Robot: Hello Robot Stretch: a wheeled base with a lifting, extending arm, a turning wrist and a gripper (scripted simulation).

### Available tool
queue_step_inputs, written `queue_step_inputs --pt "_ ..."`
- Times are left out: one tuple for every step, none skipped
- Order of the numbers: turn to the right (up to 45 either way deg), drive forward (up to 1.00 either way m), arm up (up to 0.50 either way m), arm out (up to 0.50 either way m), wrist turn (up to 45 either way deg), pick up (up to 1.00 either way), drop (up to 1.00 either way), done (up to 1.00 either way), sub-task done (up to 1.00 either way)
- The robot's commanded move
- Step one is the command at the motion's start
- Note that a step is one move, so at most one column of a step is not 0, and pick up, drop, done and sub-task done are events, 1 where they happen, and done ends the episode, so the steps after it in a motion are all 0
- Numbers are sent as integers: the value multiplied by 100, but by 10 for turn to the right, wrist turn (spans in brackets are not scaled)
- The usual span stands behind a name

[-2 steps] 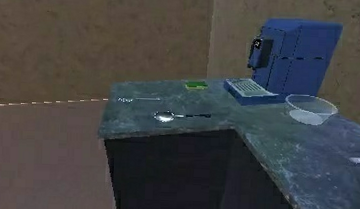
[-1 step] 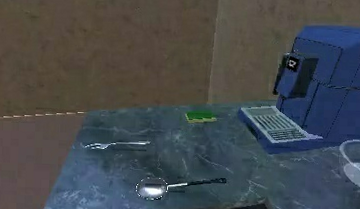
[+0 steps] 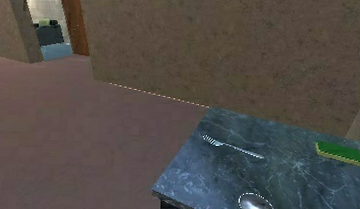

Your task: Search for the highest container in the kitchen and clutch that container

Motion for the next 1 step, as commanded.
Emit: queue_step_inputs --pt "0 0 50 0 0 0 0 0 0"
